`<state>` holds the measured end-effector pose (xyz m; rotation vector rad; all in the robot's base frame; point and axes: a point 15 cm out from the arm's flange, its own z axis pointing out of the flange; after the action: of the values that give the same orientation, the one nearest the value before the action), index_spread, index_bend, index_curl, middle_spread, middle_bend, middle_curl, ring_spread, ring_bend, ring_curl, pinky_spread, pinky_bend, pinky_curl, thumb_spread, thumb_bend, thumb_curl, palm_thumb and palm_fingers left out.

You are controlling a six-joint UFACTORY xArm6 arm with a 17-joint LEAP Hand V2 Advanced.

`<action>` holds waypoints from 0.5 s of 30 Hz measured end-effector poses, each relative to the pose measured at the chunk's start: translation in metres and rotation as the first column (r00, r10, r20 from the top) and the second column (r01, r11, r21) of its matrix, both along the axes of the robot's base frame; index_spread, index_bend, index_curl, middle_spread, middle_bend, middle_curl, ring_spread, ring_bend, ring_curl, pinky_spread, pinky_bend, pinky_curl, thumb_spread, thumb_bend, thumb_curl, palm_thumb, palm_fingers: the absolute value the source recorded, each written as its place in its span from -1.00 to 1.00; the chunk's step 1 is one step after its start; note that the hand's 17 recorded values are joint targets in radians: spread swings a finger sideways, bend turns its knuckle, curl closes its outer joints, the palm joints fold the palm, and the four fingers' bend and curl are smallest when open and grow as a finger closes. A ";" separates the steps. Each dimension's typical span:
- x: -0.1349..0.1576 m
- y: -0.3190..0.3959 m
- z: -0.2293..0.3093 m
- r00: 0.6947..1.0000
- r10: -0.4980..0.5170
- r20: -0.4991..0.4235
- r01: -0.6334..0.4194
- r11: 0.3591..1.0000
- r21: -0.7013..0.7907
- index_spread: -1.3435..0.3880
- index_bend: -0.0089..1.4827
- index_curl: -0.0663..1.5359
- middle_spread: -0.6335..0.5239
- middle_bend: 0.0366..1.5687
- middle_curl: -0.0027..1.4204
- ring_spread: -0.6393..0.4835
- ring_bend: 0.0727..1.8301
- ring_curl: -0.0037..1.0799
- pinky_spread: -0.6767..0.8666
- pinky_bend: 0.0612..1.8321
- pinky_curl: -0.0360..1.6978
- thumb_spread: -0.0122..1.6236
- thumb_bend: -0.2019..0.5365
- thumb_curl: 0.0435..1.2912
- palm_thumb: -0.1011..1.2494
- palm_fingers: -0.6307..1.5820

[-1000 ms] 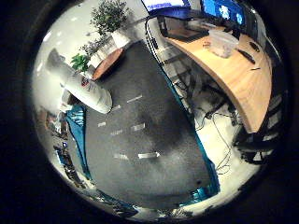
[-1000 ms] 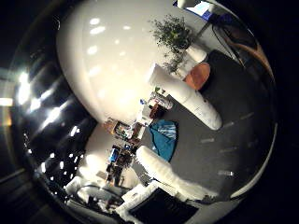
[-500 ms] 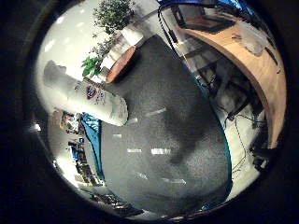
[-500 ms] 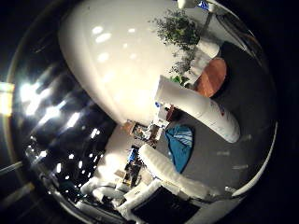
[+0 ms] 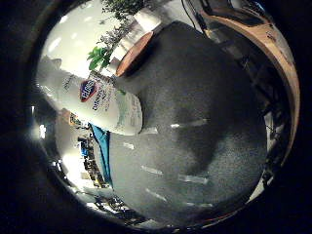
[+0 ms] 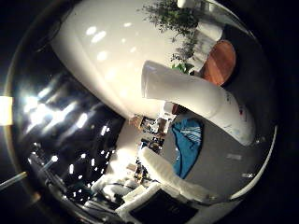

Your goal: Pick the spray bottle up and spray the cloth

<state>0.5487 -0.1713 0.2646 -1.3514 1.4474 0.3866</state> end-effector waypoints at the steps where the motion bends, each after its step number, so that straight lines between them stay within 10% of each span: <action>1: 0.001 0.004 0.001 1.000 0.013 -0.003 -0.013 1.000 0.001 0.29 -0.79 -0.60 0.30 -0.73 -0.51 0.40 -0.57 -0.54 0.40 -0.42 -0.63 0.24 -0.54 -0.64 -0.25 -0.33; 15: 0.026 0.021 0.009 0.997 0.081 -0.011 -0.081 0.996 -0.026 0.30 -0.78 -0.60 0.36 -0.74 -0.52 0.42 -0.61 -0.55 0.41 -0.41 -0.64 0.20 -0.53 -0.64 -0.29 -0.35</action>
<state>0.5743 -0.1500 0.2735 -1.4344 1.4133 0.4289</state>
